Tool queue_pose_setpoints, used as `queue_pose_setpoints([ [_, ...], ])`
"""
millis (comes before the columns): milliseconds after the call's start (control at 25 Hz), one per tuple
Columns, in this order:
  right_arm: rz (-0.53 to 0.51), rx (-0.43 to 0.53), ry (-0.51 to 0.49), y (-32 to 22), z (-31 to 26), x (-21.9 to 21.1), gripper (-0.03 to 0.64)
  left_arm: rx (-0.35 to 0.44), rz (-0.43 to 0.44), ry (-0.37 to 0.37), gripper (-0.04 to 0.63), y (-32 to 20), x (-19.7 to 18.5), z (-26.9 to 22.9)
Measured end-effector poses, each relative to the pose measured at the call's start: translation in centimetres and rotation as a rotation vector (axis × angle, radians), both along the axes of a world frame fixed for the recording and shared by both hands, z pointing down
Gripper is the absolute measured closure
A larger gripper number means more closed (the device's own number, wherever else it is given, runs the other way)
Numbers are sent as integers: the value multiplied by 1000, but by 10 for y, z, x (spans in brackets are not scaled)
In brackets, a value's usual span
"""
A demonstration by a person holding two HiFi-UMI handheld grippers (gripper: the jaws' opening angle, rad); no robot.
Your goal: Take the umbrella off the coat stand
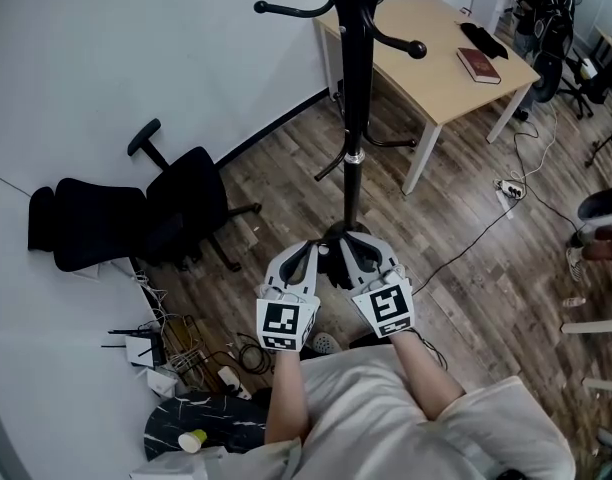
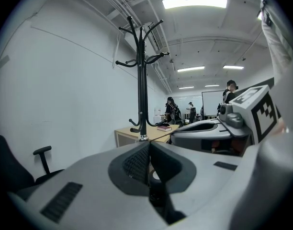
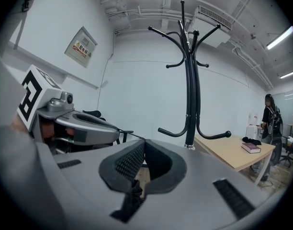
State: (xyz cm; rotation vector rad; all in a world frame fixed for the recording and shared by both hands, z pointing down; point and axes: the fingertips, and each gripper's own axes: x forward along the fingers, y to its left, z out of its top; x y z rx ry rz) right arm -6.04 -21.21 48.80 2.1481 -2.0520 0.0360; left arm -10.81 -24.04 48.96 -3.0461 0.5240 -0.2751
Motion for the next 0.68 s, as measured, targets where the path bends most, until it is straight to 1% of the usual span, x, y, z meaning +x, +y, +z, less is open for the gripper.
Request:
queue_pose_setpoints([
  [160, 5, -6, -3, 2, 3, 5, 607, 13, 8, -16, 571, 4, 5, 3],
  [440, 15, -5, 13, 10, 1, 9, 606, 33, 13, -18, 571, 8, 11, 0],
  [680, 15, -5, 22, 14, 0, 12, 606, 42, -11, -4, 571, 9, 15, -2],
])
